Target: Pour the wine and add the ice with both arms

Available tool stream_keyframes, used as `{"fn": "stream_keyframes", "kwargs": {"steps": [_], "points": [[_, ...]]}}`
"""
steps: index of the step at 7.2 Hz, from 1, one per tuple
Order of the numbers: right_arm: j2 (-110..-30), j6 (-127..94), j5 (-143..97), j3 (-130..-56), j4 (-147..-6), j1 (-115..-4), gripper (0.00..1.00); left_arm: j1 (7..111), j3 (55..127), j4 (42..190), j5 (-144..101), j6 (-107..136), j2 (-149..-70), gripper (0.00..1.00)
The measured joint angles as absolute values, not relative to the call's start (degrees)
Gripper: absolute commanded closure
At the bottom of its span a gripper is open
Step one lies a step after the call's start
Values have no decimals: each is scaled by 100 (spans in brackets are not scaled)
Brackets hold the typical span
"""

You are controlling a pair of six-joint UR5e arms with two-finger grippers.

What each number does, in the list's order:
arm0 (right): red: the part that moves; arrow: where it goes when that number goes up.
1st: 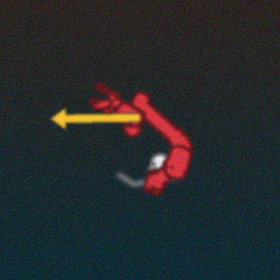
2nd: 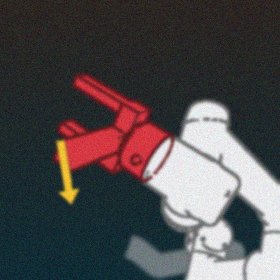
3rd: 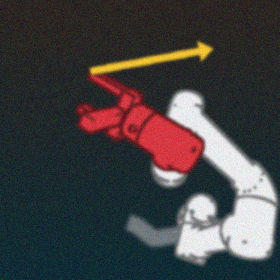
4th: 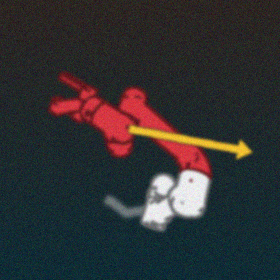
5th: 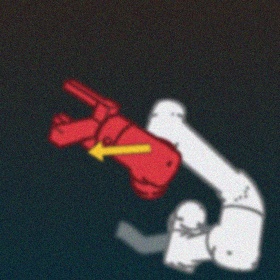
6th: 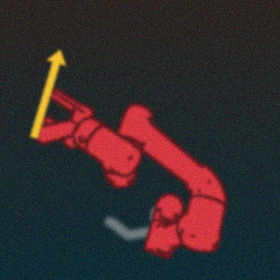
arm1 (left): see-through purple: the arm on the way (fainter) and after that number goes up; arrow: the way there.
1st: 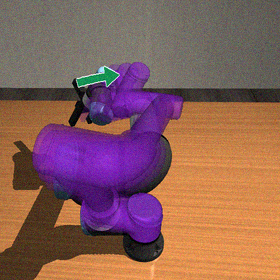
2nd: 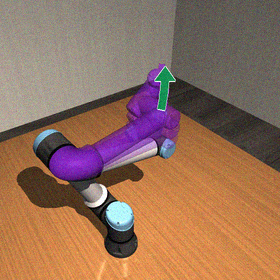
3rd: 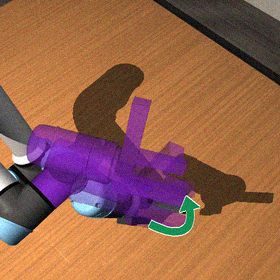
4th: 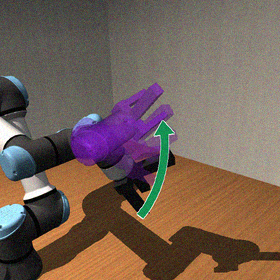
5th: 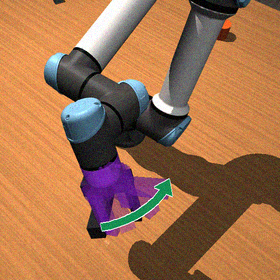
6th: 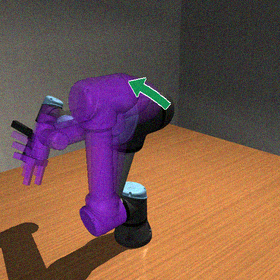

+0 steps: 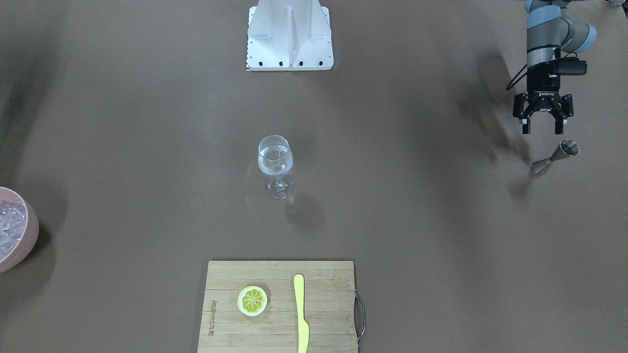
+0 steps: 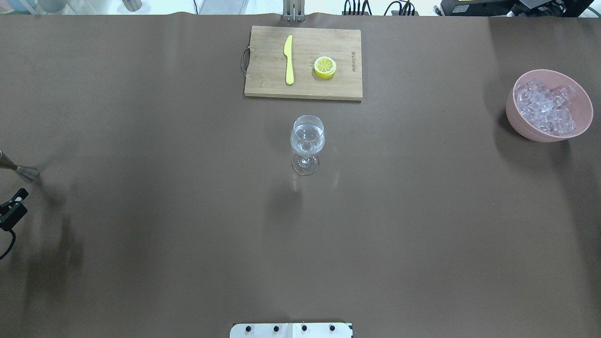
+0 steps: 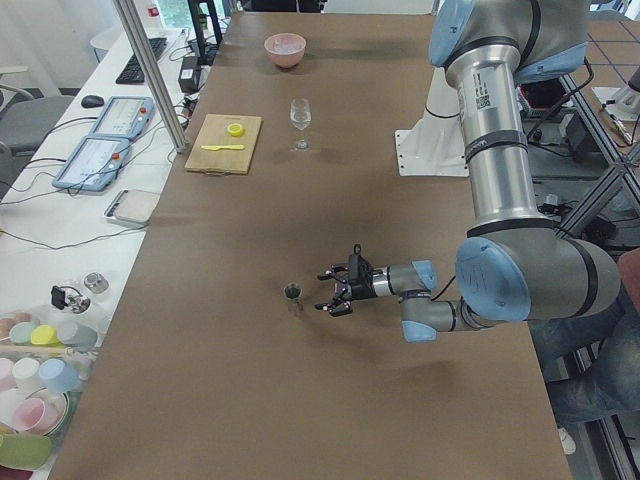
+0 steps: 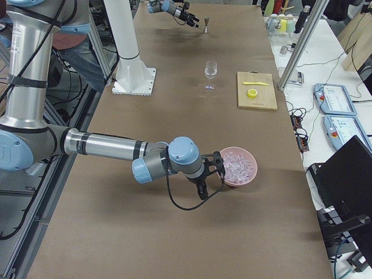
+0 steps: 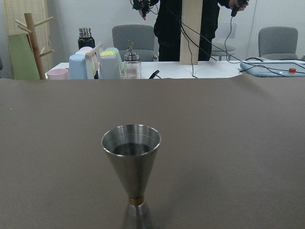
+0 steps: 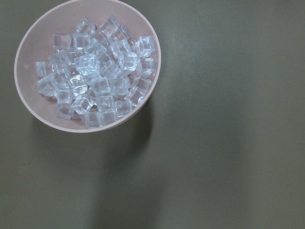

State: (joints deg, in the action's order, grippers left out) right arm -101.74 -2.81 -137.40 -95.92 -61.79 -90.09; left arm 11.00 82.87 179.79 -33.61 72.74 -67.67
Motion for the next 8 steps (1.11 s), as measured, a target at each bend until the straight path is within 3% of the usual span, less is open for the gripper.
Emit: {"fn": "stream_keyframes", "kwargs": {"steps": [8], "points": [[-10160, -350, -13737, -9588, -6179, -9009, 0, 1692, 7417, 19018, -3915, 6224, -7253, 2]]}}
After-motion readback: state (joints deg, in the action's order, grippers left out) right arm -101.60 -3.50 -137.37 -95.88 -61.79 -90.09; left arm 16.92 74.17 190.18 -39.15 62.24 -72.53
